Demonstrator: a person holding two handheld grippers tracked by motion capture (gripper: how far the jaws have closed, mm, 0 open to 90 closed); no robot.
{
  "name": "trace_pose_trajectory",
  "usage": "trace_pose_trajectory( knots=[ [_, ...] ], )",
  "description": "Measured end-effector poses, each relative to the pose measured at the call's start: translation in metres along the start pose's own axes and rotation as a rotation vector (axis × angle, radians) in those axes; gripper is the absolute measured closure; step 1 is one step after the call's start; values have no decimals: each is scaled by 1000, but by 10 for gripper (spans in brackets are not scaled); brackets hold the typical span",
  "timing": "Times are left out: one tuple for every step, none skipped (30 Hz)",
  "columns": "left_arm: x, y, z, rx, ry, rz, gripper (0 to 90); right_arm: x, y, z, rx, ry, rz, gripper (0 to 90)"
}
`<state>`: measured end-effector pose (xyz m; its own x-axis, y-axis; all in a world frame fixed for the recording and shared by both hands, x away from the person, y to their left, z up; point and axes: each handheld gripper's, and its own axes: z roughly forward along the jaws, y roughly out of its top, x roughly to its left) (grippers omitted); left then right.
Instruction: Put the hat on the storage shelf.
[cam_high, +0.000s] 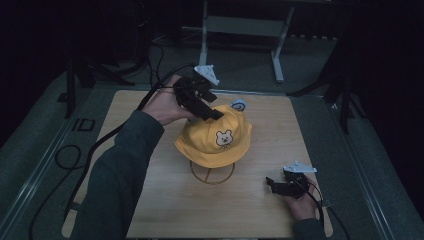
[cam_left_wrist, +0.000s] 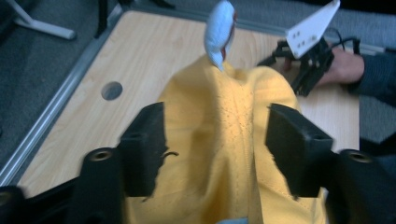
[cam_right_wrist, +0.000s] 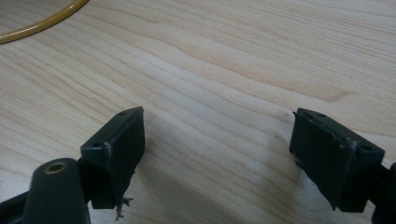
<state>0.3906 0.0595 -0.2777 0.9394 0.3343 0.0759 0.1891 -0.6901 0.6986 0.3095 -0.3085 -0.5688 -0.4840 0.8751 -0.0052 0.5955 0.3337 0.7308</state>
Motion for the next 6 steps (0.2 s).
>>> trace_pose_trajectory(
  knots=[
    [1, -1, -2, -8, 1, -5, 337, 0, 0, 0, 0, 0, 0, 180],
    [2, -2, -4, -18, 4, -14, 325, 0, 0, 0, 0, 0, 0, 180],
    [3, -3, -6, -14, 10, -13, 312, 0, 0, 0, 0, 0, 0, 180],
    [4, -4, -7, -16, 19, -19, 297, 0, 0, 0, 0, 0, 0, 180],
    [5, -6, -8, -25, 26, -28, 285, 0, 0, 0, 0, 0, 0, 180],
    [6, -7, -10, -27, 32, -29, 277, 0, 0, 0, 0, 0, 0, 180]
  ],
)
